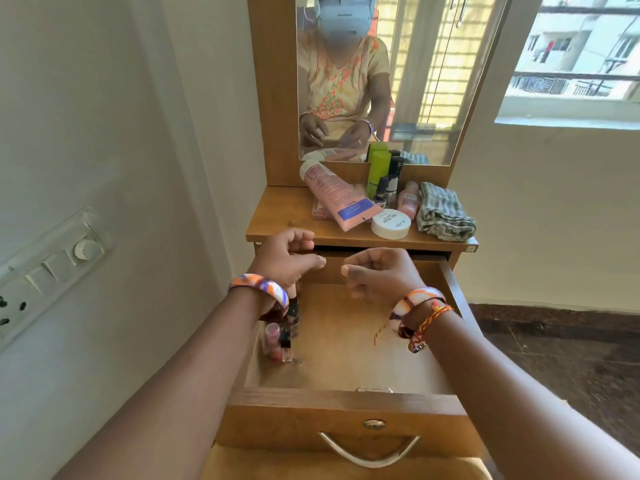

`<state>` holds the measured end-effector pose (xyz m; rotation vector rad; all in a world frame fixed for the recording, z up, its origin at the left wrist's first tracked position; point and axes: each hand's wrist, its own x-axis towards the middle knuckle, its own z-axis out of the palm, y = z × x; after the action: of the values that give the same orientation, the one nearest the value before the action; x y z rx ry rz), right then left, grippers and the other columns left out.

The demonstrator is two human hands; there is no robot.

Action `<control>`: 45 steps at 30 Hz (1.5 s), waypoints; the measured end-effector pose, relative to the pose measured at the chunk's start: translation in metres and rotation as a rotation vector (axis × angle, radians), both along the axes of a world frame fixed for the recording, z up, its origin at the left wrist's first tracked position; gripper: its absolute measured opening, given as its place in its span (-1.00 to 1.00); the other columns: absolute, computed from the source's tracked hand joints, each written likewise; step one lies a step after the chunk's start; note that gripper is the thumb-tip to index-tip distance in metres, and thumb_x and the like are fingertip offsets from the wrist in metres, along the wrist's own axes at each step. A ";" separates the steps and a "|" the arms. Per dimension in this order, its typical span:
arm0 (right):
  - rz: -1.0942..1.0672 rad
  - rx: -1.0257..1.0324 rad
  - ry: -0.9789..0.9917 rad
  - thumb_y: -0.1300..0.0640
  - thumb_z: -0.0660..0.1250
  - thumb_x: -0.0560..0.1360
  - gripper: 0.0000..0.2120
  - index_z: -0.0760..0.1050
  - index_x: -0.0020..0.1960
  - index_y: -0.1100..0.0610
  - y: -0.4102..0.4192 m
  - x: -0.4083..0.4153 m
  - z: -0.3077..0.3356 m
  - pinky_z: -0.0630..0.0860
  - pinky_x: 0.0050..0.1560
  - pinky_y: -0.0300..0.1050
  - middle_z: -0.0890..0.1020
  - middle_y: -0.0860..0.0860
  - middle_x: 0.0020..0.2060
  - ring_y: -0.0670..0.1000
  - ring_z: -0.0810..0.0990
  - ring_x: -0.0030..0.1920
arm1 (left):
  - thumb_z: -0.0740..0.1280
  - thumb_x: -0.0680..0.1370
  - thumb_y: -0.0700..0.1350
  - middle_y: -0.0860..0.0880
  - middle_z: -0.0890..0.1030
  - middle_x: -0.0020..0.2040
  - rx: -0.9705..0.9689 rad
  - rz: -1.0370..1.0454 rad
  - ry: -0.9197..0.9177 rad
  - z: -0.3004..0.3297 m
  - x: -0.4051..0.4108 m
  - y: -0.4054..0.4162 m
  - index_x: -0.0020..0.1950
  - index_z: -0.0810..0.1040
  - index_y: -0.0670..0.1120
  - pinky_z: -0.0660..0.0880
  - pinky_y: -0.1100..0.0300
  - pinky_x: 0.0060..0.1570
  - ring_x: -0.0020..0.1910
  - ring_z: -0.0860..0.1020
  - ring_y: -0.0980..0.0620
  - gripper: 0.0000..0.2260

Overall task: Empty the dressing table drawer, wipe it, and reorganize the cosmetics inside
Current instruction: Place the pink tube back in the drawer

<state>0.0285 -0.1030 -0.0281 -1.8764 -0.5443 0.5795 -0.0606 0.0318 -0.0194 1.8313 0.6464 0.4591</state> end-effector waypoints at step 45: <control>-0.185 0.393 0.541 0.13 0.07 0.51 -0.76 0.28 -0.34 0.11 -0.065 0.041 0.027 0.09 -0.70 -0.45 0.27 -0.05 -0.74 -0.15 0.19 -0.77 | 0.39 0.47 0.03 -0.08 0.55 -0.20 -0.702 0.150 -0.100 0.011 0.013 -0.008 -0.17 0.51 -0.06 0.50 0.15 -0.26 -0.25 0.52 0.01 -0.82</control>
<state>0.0693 -0.1683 -0.0016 -1.3077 -0.1112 0.7589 -0.0473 0.0237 -0.0087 1.0958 0.7609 0.3575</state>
